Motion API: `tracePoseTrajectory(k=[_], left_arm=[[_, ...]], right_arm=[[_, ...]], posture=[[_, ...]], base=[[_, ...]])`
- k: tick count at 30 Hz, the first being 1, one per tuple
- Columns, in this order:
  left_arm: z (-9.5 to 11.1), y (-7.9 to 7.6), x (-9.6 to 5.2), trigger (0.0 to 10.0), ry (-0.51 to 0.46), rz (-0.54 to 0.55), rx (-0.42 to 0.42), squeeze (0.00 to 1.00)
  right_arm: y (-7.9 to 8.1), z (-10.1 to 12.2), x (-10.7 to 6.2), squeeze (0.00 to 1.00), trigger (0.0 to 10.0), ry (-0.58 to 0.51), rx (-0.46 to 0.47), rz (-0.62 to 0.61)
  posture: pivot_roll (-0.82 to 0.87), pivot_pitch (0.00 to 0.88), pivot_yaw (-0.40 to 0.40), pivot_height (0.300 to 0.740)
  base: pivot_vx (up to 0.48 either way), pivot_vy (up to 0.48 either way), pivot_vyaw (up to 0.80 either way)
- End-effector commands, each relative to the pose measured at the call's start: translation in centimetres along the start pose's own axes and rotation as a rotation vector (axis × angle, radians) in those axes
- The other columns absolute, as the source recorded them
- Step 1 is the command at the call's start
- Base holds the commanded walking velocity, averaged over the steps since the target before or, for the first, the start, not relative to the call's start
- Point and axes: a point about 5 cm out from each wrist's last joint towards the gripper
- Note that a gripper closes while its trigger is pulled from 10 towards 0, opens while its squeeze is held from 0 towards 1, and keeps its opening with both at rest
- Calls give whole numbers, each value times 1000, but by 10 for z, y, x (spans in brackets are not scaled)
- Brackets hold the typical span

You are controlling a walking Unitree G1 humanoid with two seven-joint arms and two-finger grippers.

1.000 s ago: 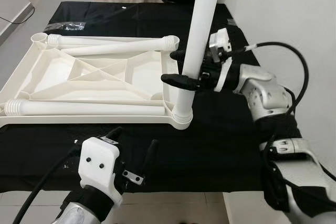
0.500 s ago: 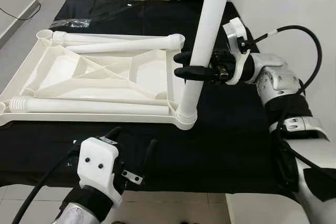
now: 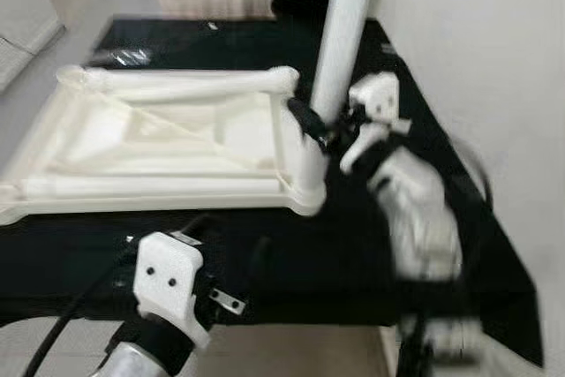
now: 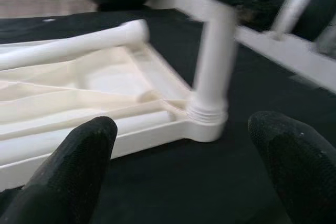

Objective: Building children table

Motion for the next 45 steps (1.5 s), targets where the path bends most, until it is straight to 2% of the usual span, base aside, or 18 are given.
tracePoseTrajectory(k=[1, 4, 5, 6, 7, 8, 9, 10, 11, 20, 21, 22, 23, 39, 40, 41, 43, 45], left_arm=[[-2, -2, 1, 10000, 18, -22, 0, 0], [0, 0, 3, 10000, 10, -14, 2, 0], [0, 1, 3, 10000, 9, -11, 4, 0], [0, 2, 3, 10000, 8, -9, 6, 0], [-1, 3, 4, 10000, 7, -7, 8, 0], [-1, 3, 4, 10000, 7, -7, 8, 0], [-1, 3, 4, 10000, 6, -6, 10, 0], [0, 3, 4, 10000, 4, -5, 11, 0], [0, 4, 5, 10000, 2, -4, 11, 0], [1, 4, 6, 10000, -3, 0, 8, 0], [1, 3, 6, 10000, -4, 1, 7, 0], [1, 3, 6, 10000, -5, 2, 6, 0], [2, 3, 6, 10000, -5, 3, 6, 0], [-1, 0, 0, 10000, 10, 12, 1, 0], [-2, 0, -1, 10000, 11, 13, 0, 0], [-2, 0, -1, 10000, 11, 13, 0, 0], [-2, 0, -1, 10000, 11, 13, 0, 0], [-2, 0, -1, 10000, 11, 13, 0, 0]], right_arm=[[4, -46, -7, 0, 0, 242, 39, -10], [12, -43, 9, 0, 0, 206, 34, 48], [14, -41, 14, 0, 1137, 193, 45, 55], [15, -39, 15, 0, 1137, 183, 53, 52], [19, -36, 18, 0, 10000, 157, 79, 76], [19, -36, 18, 0, 10000, 157, 79, 76], [24, -33, 18, 702, 10000, 143, 96, 72], [28, -29, 18, 976, 10000, 130, 101, 78], [35, -23, 16, 1000, 10000, 115, 116, 106], [33, 0, 26, 1000, 10000, 24, 130, 315], [22, 7, 34, 835, 10000, 22, 93, 473], [17, 11, 36, 835, 10000, 17, 76, 524], [7, 14, 40, 0, 10000, 25, 56, 556], [-33, 47, 53, 0, 10000, 70, 80, 930], [-36, 48, 55, 0, 8667, 75, 86, 951], [-36, 48, 55, 0, 8667, 75, 86, 951], [-39, 52, 59, 0, 1216, 82, 89, 977], [-39, 52, 59, 0, 1216, 82, 89, 977]], posture=[[114, 190, -38, 740], [107, 177, -38, 740], [115, 175, -45, 740], [115, 175, -45, 740], [114, 167, -45, 740], [114, 167, -45, 740], [114, 167, -45, 740], [112, 166, -45, 740], [106, 164, -46, 740], [114, 163, -50, 740], [129, 162, -53, 740], [129, 162, -53, 740], [138, 164, -55, 740], [188, 190, -76, 740], [190, 192, -78, 740], [190, 192, -78, 740], [193, 196, -81, 740], [193, 196, -81, 740]], base=[[0, 0, 0], [0, 0, 0], [0, 0, 0], [0, 0, 0], [0, 0, 0], [0, 0, 0], [0, 0, 0], [0, 0, 0], [0, 0, 0], [0, 0, 0], [0, 0, 0], [0, 0, 0], [0, 0, 0], [0, 0, 0], [0, 0, 0], [0, 0, 0], [0, 0, 0], [0, 0, 0]])
Point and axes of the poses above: a point about 5 cm out from each wrist's last joint towards the gripper, its own x axis pointing out of the wrist towards the gripper, its own z axis along the axis of the wrist's last joint, y = z × x, and after that the axes turned 4 degrees about x, right-handed
